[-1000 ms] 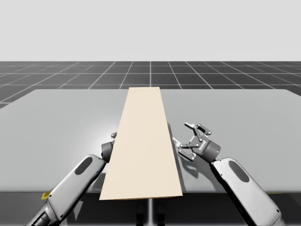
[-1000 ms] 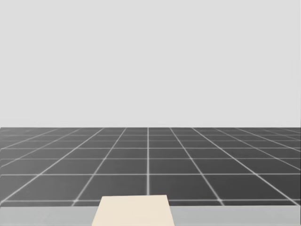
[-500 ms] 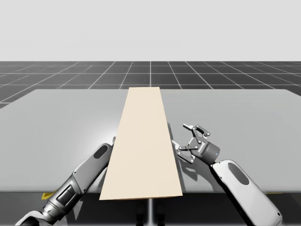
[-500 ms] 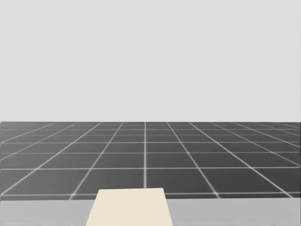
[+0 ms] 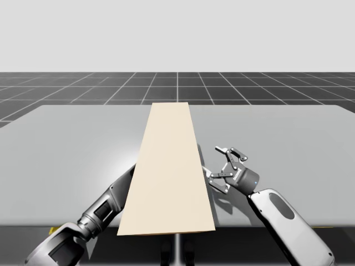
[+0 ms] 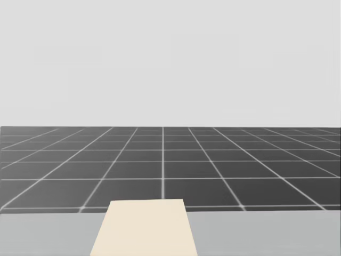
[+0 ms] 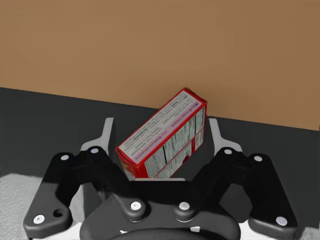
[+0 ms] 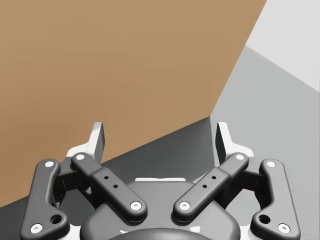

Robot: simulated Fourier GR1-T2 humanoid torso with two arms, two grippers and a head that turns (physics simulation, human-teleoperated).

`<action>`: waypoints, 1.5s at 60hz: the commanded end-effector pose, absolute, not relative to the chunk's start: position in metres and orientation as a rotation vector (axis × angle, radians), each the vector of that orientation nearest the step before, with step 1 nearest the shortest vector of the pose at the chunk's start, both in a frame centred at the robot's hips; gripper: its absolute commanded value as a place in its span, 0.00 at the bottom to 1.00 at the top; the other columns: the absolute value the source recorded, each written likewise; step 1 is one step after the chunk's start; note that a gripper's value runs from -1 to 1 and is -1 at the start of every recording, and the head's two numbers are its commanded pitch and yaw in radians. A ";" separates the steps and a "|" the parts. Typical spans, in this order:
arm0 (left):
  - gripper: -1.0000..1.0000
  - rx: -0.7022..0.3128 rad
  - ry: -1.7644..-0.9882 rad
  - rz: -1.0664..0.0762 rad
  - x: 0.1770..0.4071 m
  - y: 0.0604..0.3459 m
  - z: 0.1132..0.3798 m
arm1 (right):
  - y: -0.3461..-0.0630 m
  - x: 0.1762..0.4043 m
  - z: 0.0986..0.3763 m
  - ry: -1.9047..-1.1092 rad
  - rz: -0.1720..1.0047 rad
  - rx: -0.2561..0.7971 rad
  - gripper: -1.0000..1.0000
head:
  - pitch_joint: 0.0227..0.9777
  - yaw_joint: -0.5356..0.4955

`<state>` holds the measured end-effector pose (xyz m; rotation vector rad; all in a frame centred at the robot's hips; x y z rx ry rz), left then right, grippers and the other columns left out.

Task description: Retrieve the object from inside the box.

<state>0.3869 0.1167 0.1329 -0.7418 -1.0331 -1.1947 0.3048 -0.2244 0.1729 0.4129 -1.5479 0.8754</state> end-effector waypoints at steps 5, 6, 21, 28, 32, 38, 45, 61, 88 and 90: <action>1.00 -0.789 -0.953 -1.237 0.378 0.107 0.121 | -0.224 0.304 0.173 -1.549 0.880 0.411 0.00 | 0.14 0.49; 1.00 -0.792 -0.952 -1.238 0.377 0.108 0.121 | -0.224 0.304 0.173 -1.548 0.880 0.412 0.00 | 0.14 0.49; 1.00 -0.785 -0.990 -1.231 0.368 0.116 0.134 | -0.225 0.304 0.173 -1.551 0.879 0.407 0.00 | 0.12 0.50; 1.00 -0.751 -1.027 -1.214 0.357 0.134 0.144 | -0.226 0.304 0.174 -1.556 0.875 0.408 0.00 | 0.12 0.50; 1.00 -0.711 -1.060 -1.196 0.348 0.145 0.149 | -0.226 0.305 0.175 -1.559 0.871 0.409 0.00 | 0.11 0.50; 1.00 -0.654 -1.082 -1.158 0.333 0.166 0.150 | -0.228 0.305 0.175 -1.562 0.866 0.411 0.00 | 0.11 0.51; 1.00 -0.621 -1.133 -1.070 0.318 0.205 0.154 | -0.230 0.305 0.176 -1.567 0.860 0.413 0.00 | 0.10 0.51; 1.00 -0.526 -1.225 -0.955 0.301 0.265 0.179 | -0.233 0.304 0.179 -1.568 0.852 0.418 0.00 | 0.09 0.53; 1.00 -0.358 -1.384 -0.845 0.334 0.320 0.259 | -0.239 0.302 0.183 -1.575 0.837 0.422 0.00 | 0.08 0.52; 1.00 -0.353 -1.398 -0.835 0.337 0.323 0.268 | -0.239 0.302 0.183 -1.574 0.836 0.423 0.00 | 0.08 0.52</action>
